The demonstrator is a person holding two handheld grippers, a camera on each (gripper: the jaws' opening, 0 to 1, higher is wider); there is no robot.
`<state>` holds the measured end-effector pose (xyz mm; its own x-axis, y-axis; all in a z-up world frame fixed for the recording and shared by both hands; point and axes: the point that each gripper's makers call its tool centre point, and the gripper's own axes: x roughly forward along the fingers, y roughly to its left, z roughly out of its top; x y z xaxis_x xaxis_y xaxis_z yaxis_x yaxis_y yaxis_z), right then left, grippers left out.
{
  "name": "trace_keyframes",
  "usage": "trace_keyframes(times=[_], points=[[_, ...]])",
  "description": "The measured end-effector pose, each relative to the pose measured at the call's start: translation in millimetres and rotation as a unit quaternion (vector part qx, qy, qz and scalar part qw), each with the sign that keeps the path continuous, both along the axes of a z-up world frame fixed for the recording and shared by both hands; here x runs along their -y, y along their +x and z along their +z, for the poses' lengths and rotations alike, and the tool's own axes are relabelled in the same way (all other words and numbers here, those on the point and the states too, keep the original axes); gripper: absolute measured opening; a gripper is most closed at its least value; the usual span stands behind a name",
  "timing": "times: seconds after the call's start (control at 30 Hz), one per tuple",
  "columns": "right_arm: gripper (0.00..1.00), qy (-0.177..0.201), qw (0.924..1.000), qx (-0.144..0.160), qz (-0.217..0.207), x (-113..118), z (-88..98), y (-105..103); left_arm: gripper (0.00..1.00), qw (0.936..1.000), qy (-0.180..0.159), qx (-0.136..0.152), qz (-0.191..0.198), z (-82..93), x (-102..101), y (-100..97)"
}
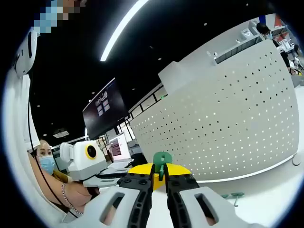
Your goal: Insert the hook assembly into the mounting plate slot until the hook locks in place.
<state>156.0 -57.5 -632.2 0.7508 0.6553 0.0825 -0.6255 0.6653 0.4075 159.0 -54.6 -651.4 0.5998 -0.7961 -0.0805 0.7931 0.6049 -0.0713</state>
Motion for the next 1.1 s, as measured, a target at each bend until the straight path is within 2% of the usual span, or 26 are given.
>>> trace_keyframes(times=[0.37, 0.5, 0.53, 1.1], points=[[0.02, -0.002, 1.0, -0.003, -0.007, 0.2, -1.6, 1.8, 0.02, 1.0, 0.003, 0.001, 0.004, -0.2, -0.8, 0.4], [0.02, 0.014, 0.9996, -0.019, -0.012, 0.4, -2.2, 2.9, 0.02, 1.0, 0.003, -0.001, 0.005, -0.4, -1.0, 0.8], [0.01, 0.007, 0.9998, -0.013, -0.013, -0.6, -2.4, 3.1, 0.02, 1.0, 0.002, -0.004, 0.006, -0.7, -1.5, 1.3], [0.0, 0.01, 0.9996, -0.027, -0.008, -2.4, -2.4, 4.0, 0.03, 1.0, 0.003, -0.005, 0.007, -0.2, -5.0, 3.4]])
